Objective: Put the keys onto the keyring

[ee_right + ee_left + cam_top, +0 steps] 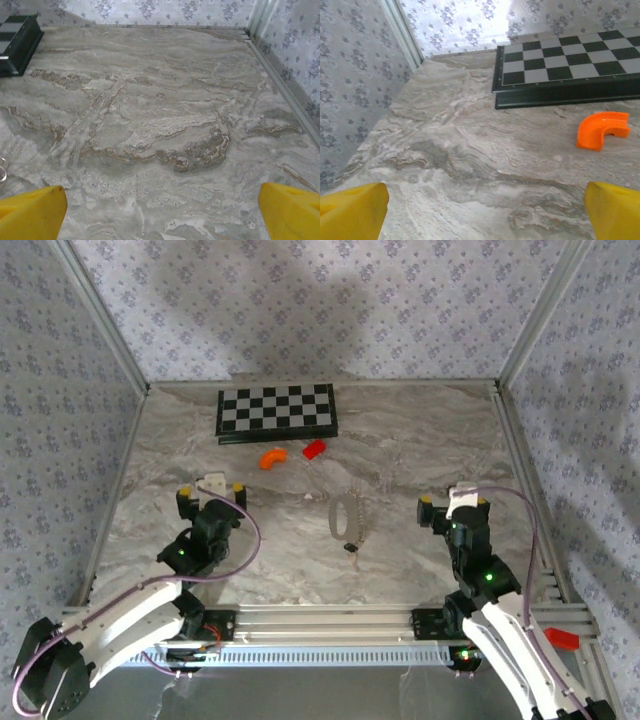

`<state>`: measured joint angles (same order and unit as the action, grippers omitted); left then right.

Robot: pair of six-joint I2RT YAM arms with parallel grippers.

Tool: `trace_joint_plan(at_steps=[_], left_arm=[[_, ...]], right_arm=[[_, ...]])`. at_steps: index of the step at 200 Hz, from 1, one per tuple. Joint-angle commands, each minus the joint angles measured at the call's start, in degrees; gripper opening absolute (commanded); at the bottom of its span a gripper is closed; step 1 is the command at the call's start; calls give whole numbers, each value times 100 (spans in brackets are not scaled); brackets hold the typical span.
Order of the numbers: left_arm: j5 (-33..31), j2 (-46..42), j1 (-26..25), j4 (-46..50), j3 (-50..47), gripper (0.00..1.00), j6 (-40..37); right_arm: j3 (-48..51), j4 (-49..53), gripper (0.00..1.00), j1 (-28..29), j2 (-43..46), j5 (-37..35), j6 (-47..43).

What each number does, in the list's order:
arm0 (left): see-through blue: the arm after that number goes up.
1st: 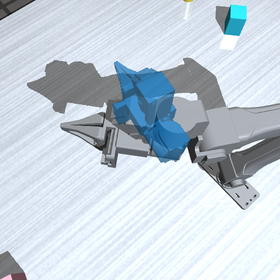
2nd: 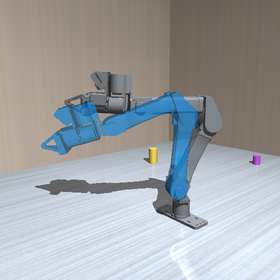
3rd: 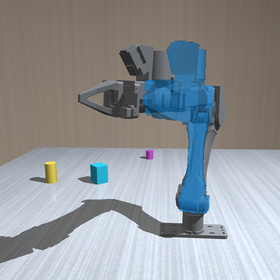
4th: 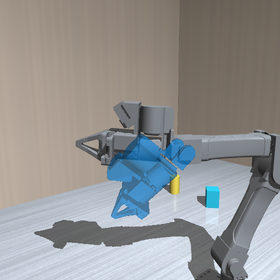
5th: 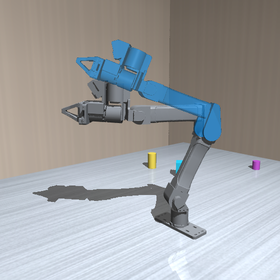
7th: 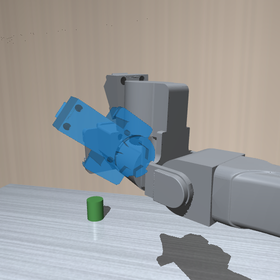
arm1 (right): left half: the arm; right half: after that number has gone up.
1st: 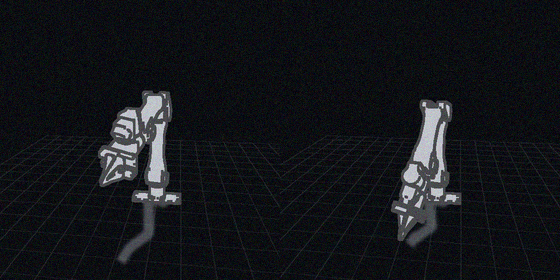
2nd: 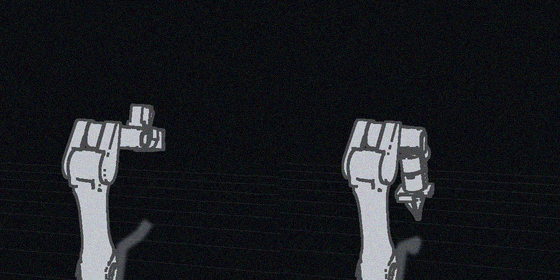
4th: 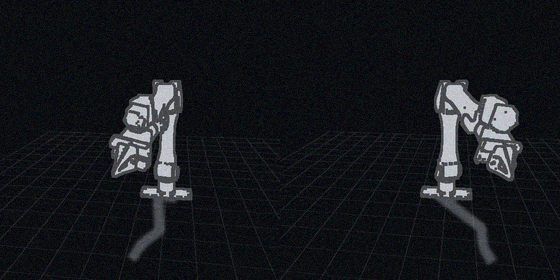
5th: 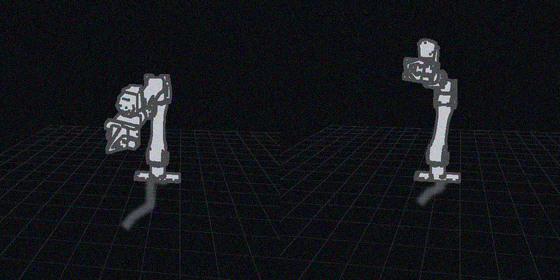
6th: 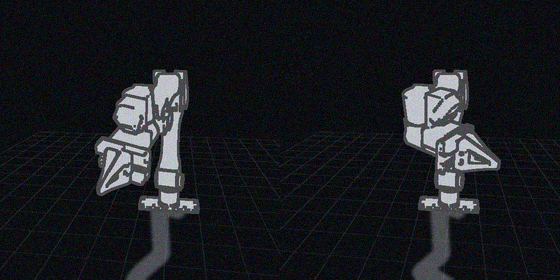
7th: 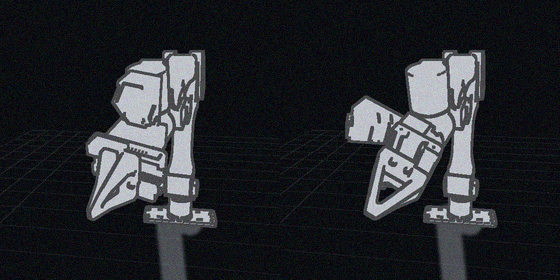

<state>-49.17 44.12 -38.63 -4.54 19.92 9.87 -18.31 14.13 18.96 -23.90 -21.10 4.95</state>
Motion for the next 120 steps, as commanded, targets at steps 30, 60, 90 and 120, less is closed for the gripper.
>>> trace_joint_plan(at_steps=[30, 60, 90, 120], left_arm=[[47, 268, 438, -575, 29, 100, -598], [100, 385, 807, -841, -33, 100, -801], [443, 722, 1489, -1594, -531, 99, -660], [1104, 1271, 1978, -2093, -627, 100, -605]], right_arm=[[656, -732, 100, -64, 382, 81, -514], [920, -889, 100, -78, 448, -66, -486], [1188, -1287, 100, -95, 421, -171, -496], [1241, -1525, 100, -189, 340, -297, -539]])
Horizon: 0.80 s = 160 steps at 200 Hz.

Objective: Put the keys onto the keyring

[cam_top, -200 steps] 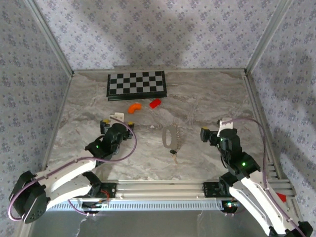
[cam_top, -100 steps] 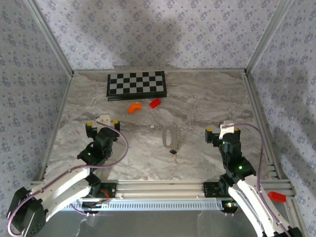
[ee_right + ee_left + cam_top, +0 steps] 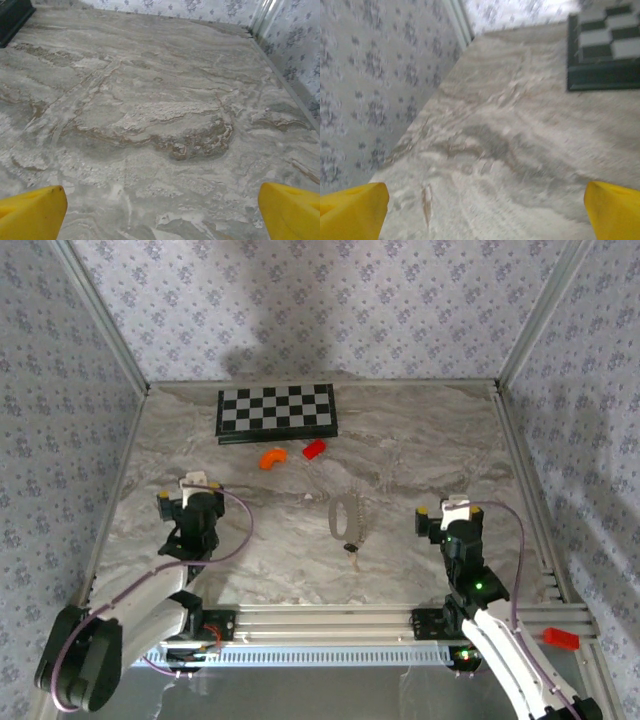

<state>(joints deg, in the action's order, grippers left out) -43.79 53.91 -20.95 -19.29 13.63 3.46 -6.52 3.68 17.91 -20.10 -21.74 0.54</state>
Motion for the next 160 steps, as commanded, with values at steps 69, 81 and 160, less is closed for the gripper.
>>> trace_joint_plan(at_steps=[69, 81, 160], left_arm=[[1074, 1731, 714, -1739, 484, 100, -109], [1074, 1965, 846, -1828, 615, 100, -73], [1471, 2523, 1178, -2294, 857, 100, -316]], right_arm=[[168, -1987, 100, -508, -1245, 48, -218], [203, -2429, 100, -625, -1559, 118, -241], [79, -5267, 100, -1451, -4134, 1002, -72]])
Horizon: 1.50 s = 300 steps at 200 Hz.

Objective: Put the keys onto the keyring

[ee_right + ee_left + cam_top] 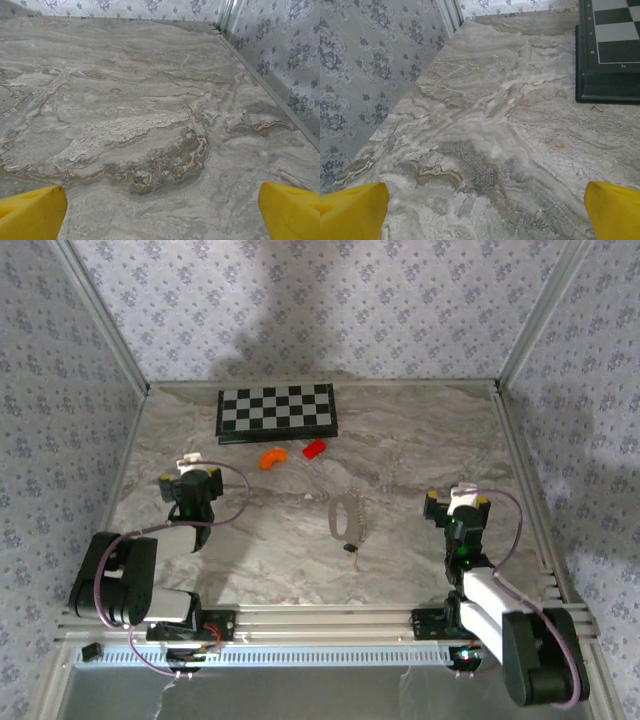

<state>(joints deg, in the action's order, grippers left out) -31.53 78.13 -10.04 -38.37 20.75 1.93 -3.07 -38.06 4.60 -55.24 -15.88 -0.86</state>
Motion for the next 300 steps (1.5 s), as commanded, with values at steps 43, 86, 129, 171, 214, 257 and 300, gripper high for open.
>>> trace_joint_plan(at_steps=[43, 86, 129, 171, 214, 257, 300], left_arm=[[888, 609, 435, -991, 66, 100, -90], [1503, 1047, 821, -1362, 88, 100, 145], [1621, 1004, 881, -1137, 163, 100, 187], [1623, 979, 875, -1047, 174, 100, 186], [1624, 982, 877, -1074, 166, 100, 189], [1623, 976, 874, -1076, 166, 100, 191], [1617, 991, 874, -1076, 166, 100, 177]], right_arm=[[-770, -1582, 100, -320, -1753, 828, -30], [-955, -2081, 100, -337, -2499, 867, -230], [-1479, -1831, 100, -356, -3284, 557, -95], [-1798, -1205, 100, -460, -3272, 489, 95], [-1806, -1230, 100, -460, -3274, 454, 86], [-1794, -1240, 100, -452, -3280, 445, 84], [-1795, -1247, 100, -451, -3279, 432, 79]])
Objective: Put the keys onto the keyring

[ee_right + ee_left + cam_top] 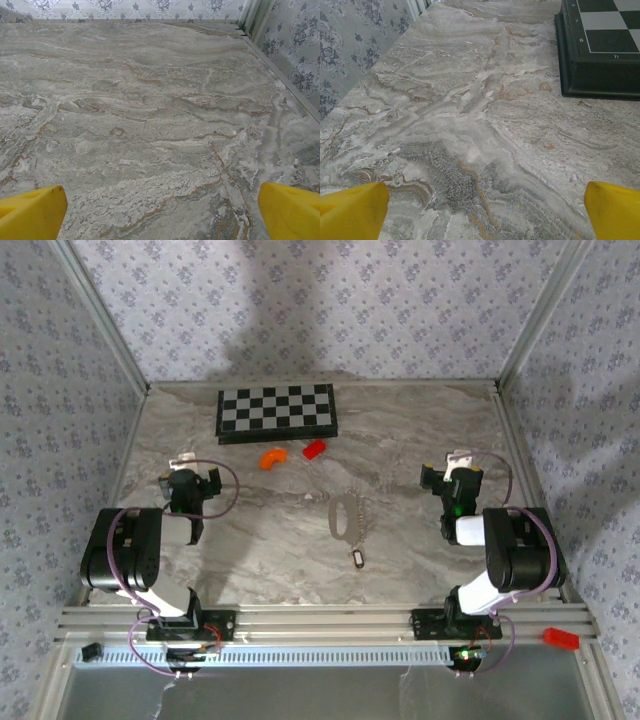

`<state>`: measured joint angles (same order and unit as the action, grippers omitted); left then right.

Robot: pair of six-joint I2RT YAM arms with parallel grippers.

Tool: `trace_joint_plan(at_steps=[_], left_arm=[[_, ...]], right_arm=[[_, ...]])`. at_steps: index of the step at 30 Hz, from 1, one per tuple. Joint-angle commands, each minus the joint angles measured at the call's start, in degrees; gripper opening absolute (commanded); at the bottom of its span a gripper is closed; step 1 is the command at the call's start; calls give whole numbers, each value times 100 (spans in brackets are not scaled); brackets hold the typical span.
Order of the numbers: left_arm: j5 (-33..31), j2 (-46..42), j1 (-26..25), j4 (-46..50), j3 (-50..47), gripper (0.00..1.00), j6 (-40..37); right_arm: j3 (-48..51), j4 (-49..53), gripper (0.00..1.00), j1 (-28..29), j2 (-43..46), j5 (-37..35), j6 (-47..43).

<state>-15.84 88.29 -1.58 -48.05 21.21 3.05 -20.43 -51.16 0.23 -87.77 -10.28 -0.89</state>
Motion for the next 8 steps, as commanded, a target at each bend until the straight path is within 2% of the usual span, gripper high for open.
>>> trace_joint_plan(at_steps=[1, 8], left_arm=[[51, -24, 28, -108, 120, 100, 65], [50, -24, 34, -99, 120, 100, 73]], right_arm=[[-63, 62, 100, -14, -24, -125, 80], [-58, 62, 100, -16, -22, -123, 89]])
